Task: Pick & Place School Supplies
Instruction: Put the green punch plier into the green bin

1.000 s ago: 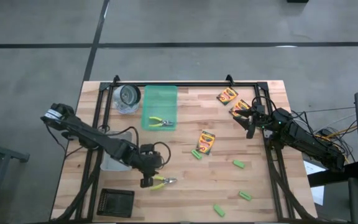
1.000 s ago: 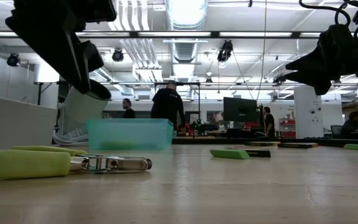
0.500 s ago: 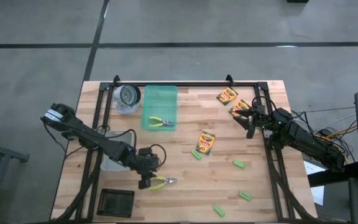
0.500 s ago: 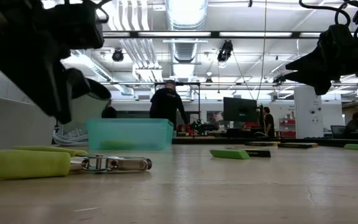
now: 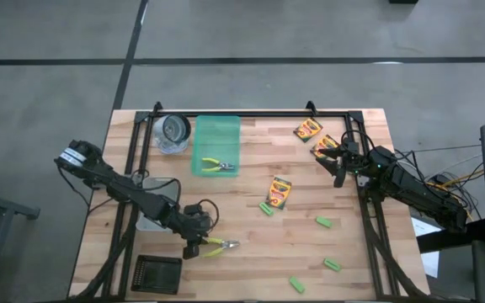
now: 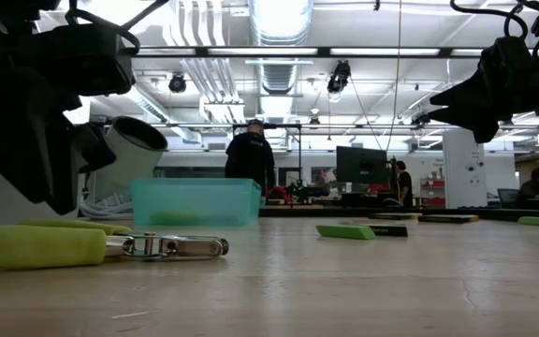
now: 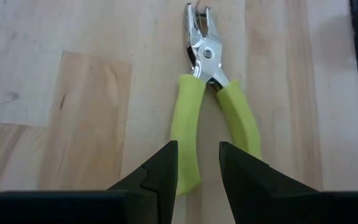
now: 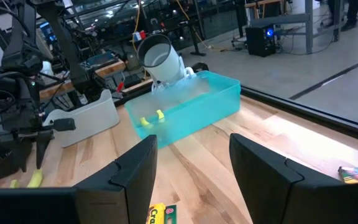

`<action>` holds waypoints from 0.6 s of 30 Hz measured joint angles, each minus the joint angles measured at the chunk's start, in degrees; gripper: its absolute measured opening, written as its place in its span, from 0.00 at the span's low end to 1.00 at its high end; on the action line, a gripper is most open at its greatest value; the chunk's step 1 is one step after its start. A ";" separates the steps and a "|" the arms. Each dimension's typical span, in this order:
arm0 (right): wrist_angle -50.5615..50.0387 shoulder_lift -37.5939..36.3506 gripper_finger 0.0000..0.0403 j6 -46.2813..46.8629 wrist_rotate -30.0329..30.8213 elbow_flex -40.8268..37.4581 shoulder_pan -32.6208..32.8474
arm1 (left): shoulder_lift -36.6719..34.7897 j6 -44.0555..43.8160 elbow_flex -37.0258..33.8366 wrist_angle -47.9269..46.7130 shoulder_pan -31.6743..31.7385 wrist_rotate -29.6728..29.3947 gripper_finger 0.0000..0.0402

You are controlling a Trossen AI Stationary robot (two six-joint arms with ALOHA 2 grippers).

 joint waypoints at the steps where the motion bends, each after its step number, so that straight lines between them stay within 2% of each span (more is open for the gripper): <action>1: 0.00 0.00 0.49 0.00 0.00 0.00 0.00 | 0.00 -0.10 -0.31 0.73 -0.04 0.02 0.30; 18: -0.01 -0.02 0.49 0.00 0.00 0.00 0.00 | 1.78 0.60 -0.94 2.23 -0.32 -0.53 0.30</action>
